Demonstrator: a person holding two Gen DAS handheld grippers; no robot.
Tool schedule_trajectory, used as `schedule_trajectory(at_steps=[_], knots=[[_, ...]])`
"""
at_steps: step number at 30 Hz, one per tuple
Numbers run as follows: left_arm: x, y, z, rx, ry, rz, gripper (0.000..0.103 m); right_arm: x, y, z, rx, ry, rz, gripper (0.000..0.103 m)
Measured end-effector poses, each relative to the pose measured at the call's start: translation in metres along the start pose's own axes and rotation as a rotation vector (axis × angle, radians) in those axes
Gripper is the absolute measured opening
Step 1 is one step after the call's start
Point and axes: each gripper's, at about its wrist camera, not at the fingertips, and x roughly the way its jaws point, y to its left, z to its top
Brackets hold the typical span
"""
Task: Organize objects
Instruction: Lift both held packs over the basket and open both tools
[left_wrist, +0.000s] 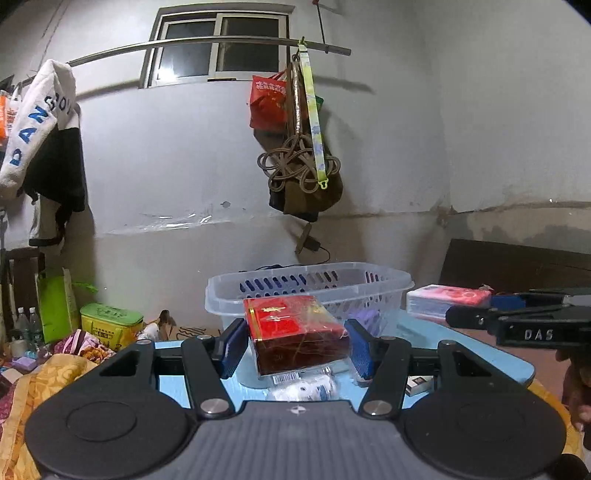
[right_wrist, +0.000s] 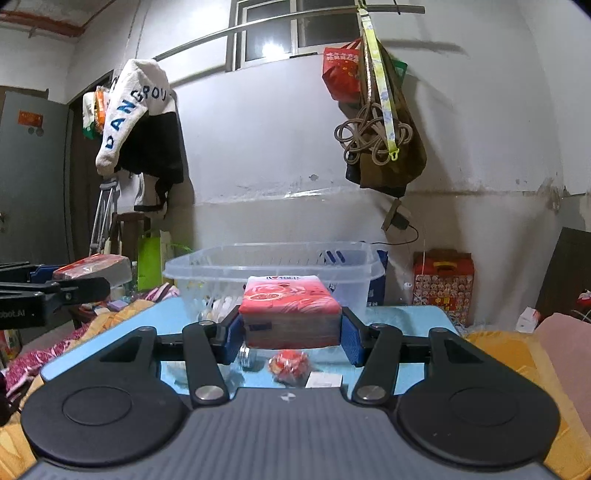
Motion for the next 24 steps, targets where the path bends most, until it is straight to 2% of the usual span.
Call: schedule_trajectory(at_steps=[3, 5, 8, 11, 13, 17, 20, 21, 22, 23, 24], knots=[[0.013, 0.01, 0.018, 0.0, -0.012, -0.007, 0.061, 0.009, -0.005, 0.015, 0.001, -0.012, 0.008, 0.056], [0.035, 0.019, 0.037, -0.01, -0.01, -0.019, 0.061, 0.019, -0.006, 0.031, -0.024, -0.022, 0.009, 0.056], [0.073, 0.029, 0.066, -0.039, 0.015, -0.048, 0.061, 0.05, -0.013, 0.058, -0.033, 0.008, 0.008, 0.056], [0.126, 0.039, 0.095, -0.098, 0.093, -0.119, 0.06, 0.093, -0.028, 0.081, 0.015, 0.082, 0.046, 0.056], [0.158, 0.041, 0.109, -0.115, 0.149, -0.13, 0.06, 0.122, -0.037, 0.091, 0.042, 0.129, 0.053, 0.056], [0.201, 0.038, 0.115, -0.127, 0.234, -0.122, 0.06, 0.149, -0.036, 0.085, 0.013, 0.183, 0.024, 0.057], [0.221, 0.04, 0.108, -0.154, 0.273, -0.108, 0.06, 0.158, -0.035, 0.078, -0.008, 0.206, 0.045, 0.059], [0.225, 0.04, 0.105, -0.151, 0.275, -0.078, 0.065, 0.159, -0.033, 0.076, -0.014, 0.21, 0.044, 0.07], [0.229, 0.041, 0.102, -0.145, 0.276, -0.036, 0.086, 0.156, -0.032, 0.075, -0.015, 0.2, 0.04, 0.079], [0.231, 0.041, 0.098, -0.14, 0.279, 0.007, 0.095, 0.15, -0.031, 0.075, -0.014, 0.174, 0.032, 0.094], [0.228, 0.042, 0.094, -0.147, 0.275, 0.031, 0.098, 0.14, -0.031, 0.075, -0.01, 0.135, 0.024, 0.103]])
